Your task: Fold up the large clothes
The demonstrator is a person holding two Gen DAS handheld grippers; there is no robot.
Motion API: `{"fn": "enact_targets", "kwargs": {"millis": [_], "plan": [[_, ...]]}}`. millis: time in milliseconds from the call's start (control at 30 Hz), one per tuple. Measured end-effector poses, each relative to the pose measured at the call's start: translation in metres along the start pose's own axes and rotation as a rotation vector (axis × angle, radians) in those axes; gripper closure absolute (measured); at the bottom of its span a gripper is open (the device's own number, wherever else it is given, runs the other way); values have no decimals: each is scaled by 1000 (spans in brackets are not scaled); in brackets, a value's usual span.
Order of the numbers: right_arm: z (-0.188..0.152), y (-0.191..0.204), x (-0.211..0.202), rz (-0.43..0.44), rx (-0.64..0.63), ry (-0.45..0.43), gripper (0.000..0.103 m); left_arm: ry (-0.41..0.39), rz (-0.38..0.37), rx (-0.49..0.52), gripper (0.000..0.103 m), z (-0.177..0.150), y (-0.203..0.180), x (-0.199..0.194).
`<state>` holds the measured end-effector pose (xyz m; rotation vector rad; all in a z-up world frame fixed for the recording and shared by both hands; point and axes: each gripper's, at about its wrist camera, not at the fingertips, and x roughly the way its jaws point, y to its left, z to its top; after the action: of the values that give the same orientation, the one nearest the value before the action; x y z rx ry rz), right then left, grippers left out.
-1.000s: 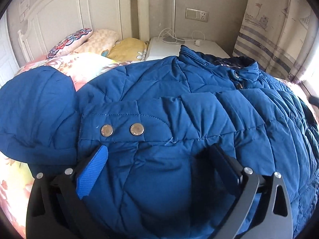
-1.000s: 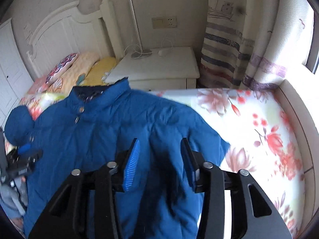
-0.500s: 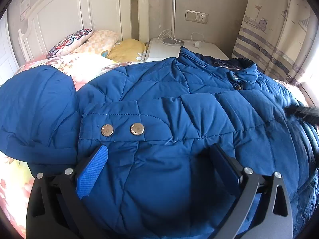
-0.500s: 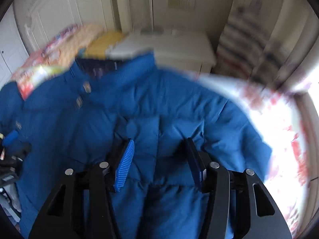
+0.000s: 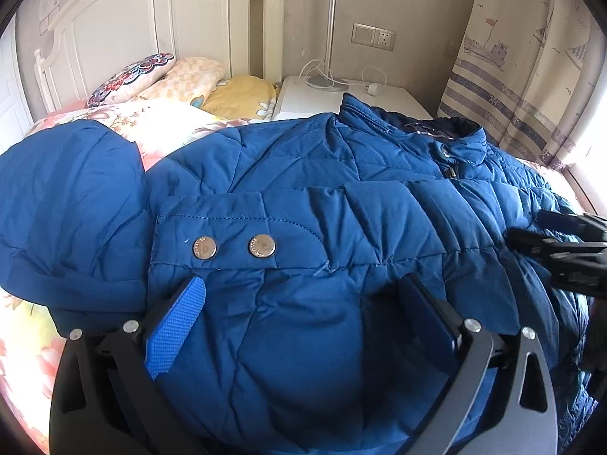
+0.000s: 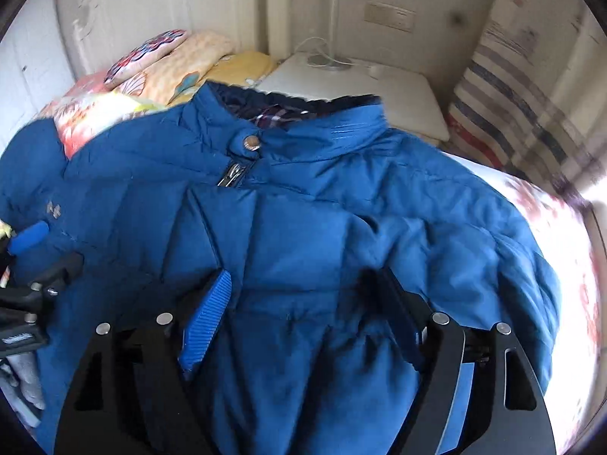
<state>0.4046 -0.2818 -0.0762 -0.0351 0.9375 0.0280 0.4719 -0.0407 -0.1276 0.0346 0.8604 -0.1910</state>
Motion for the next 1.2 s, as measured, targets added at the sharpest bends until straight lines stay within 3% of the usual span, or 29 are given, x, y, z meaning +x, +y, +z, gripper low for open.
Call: {"fn": "enact_targets", "kwargs": {"millis": [67, 133, 233, 333, 400, 533, 633, 733, 800, 867, 967, 1033, 1100, 1200], "plan": [[-15, -12, -27, 3, 27, -54, 29, -1, -8, -6, 2, 0, 1, 0], [-32, -24, -40, -57, 36, -75, 29, -4, -12, -9, 2, 0, 2, -1], [-53, -47, -38, -126, 87, -20, 28, -16, -28, -22, 2, 0, 5, -3], [-60, -60, -18, -46, 136, 2, 25, -78, -92, -84, 8, 1, 19, -18], [-60, -63, -23, -54, 132, 2, 25, -140, -161, -193, 9, 5, 43, -37], [-58, -68, -18, -37, 139, -3, 24, -348, -196, -592, 9, 1, 155, -97], [-58, -67, -19, -37, 135, -6, 24, -406, -193, -920, 10, -27, 254, -119], [-63, -65, -22, -35, 140, -10, 23, -400, -76, -1067, 13, -47, 323, -124], [-64, -64, -24, -30, 144, -13, 23, -371, 3, -1114, 13, -53, 358, -118], [-64, -64, -24, -28, 145, -14, 23, -339, 16, -1110, 18, -51, 383, -105], [-63, -64, -23, -28, 145, -14, 22, -321, 8, -1049, 38, -37, 394, -94], [-63, -65, -23, -27, 146, -15, 22, -274, -67, -1021, 77, -27, 399, -77], [-63, -64, -24, -27, 146, -16, 22, -275, -121, -1071, 95, -29, 401, -67], [-64, -65, -25, -22, 150, -24, 22, -417, -60, -1016, 99, -22, 368, -95]]}}
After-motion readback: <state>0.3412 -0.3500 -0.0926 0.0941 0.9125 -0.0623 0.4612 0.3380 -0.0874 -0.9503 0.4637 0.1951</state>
